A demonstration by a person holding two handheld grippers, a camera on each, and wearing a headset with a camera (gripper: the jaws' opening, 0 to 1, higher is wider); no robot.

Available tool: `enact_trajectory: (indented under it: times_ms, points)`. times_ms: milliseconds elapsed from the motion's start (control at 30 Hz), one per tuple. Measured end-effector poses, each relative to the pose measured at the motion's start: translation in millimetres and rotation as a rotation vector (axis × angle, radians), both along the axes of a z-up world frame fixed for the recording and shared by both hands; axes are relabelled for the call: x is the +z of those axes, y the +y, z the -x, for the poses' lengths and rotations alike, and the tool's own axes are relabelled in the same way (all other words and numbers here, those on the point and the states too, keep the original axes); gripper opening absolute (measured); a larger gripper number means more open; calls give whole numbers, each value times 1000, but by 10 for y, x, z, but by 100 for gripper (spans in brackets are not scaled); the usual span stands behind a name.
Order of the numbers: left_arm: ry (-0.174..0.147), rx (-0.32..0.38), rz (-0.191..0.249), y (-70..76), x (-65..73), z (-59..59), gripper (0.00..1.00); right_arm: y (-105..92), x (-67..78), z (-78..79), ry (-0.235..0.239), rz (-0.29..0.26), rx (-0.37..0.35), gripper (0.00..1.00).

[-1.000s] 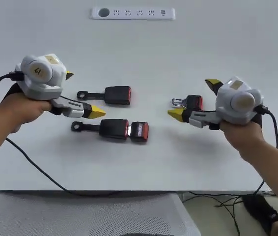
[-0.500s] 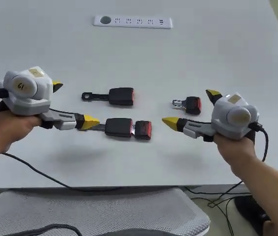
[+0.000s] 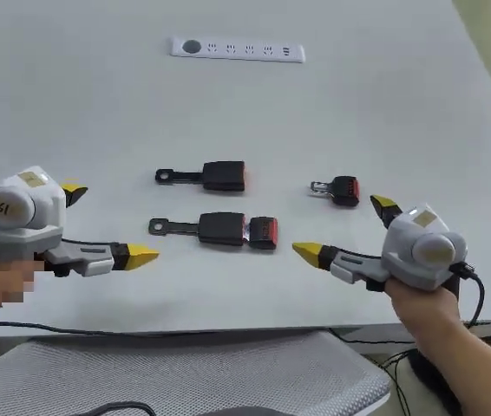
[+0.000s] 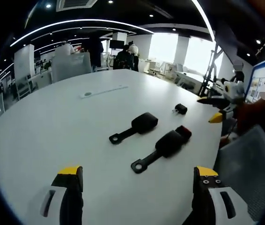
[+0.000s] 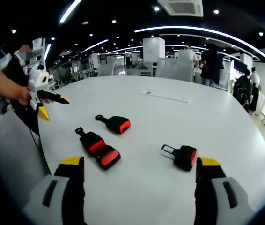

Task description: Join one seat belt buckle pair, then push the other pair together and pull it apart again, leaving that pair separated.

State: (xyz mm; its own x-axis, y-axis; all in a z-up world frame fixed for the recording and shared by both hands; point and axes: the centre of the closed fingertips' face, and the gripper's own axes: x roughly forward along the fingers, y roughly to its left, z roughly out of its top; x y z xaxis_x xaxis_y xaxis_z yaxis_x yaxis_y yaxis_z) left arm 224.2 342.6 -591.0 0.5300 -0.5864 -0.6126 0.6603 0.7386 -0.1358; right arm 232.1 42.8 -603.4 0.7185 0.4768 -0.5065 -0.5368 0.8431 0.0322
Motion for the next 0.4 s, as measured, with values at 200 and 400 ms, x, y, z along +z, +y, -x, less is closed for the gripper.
enact_trajectory:
  times_ms: [200,400]
  points:
    - [3,26,18,58,21,62,100,-50,-39,126,12,-1,-25,100]
    - [-2,24,21,27,37,74,100,-85,-59,192,25,10,-35,100]
